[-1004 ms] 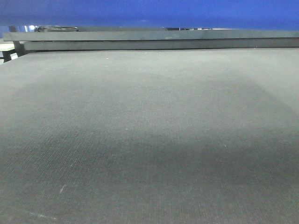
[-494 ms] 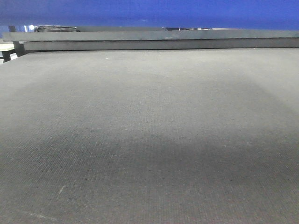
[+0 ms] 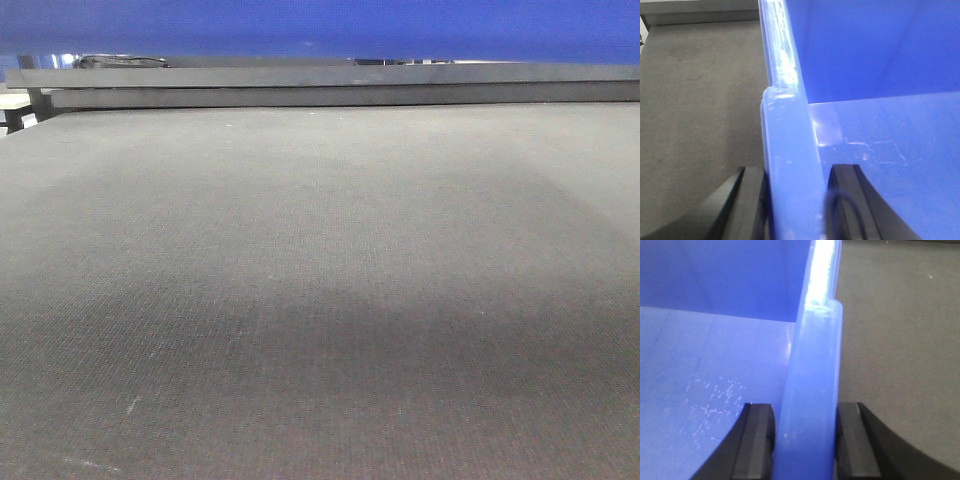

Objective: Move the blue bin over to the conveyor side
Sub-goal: 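Carry the blue bin over the grey mat table with both grippers, then lower the blue bin onto the grey mat and open both grippers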

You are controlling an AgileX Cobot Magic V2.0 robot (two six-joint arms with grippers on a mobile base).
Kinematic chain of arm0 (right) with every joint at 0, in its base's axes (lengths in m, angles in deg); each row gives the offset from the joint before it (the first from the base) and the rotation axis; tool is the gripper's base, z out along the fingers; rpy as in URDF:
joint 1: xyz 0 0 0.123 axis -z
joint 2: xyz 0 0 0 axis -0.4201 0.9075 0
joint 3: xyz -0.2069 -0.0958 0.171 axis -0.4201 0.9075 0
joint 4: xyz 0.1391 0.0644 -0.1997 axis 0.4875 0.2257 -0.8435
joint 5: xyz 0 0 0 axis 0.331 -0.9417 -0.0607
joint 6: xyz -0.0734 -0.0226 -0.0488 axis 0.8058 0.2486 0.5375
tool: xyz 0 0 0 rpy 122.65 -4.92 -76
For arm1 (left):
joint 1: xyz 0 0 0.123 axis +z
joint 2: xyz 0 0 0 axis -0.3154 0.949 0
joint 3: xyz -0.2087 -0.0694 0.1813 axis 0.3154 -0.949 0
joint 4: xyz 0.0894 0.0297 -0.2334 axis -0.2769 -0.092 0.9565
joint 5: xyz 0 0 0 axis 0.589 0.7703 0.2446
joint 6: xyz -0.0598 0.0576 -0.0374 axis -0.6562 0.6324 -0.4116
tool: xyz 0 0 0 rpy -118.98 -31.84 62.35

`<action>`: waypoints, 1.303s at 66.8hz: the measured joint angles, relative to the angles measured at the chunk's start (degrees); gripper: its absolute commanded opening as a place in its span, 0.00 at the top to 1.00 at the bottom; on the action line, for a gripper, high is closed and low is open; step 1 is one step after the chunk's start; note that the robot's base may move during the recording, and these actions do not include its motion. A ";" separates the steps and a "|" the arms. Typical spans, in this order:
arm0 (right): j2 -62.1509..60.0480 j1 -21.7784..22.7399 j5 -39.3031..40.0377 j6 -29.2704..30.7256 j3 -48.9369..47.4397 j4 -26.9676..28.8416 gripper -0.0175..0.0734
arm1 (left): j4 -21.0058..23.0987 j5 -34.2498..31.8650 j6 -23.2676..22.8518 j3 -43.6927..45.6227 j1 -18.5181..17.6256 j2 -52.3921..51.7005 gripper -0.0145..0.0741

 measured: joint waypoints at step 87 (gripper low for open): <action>25.83 0.33 6.55 0.68 -7.03 1.93 0.89 | 0.44 4.20 0.88 5.53 8.20 22.57 0.86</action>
